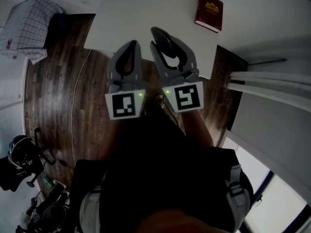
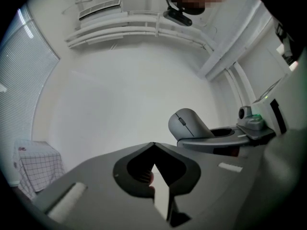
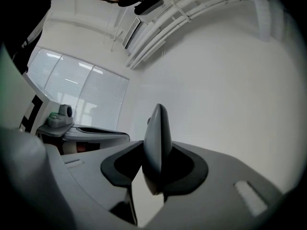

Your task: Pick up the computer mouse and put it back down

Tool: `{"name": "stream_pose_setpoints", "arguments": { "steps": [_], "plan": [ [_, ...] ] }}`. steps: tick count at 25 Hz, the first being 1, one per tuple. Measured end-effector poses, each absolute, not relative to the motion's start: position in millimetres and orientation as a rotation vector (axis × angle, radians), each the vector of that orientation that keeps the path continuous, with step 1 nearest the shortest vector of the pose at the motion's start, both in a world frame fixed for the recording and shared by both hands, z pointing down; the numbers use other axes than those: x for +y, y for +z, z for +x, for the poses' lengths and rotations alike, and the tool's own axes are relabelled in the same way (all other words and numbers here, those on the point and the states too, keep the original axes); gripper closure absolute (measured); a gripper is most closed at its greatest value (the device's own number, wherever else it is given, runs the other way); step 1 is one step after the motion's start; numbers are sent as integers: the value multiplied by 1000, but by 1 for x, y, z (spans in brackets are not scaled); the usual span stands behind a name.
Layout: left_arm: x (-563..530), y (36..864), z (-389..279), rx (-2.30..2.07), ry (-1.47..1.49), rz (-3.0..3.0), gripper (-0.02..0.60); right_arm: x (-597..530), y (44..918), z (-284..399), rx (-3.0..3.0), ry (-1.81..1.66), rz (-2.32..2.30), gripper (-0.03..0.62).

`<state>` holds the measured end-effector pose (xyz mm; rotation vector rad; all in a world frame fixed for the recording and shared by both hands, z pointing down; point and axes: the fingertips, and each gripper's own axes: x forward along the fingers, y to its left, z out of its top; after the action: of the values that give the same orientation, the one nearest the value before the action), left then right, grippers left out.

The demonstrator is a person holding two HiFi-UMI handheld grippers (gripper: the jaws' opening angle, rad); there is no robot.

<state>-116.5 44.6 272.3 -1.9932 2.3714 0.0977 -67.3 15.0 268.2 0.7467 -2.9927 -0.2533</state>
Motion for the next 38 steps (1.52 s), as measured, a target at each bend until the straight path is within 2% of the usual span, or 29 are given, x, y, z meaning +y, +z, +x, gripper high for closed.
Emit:
{"name": "stream_pose_setpoints", "arguments": {
  "steps": [16,24,38],
  "plan": [
    [65,287,-183,2312,191,-2143,582,32,266,-116,-2888,-246,883,442],
    [20,305,-160,2248,182,-2272,583,-5,286,-82,-2801,-187,979,442],
    [-126,348,-110,2199,-44,-2413,582,-137,353,-20,-2726,104,1013,442]
  ]
}}
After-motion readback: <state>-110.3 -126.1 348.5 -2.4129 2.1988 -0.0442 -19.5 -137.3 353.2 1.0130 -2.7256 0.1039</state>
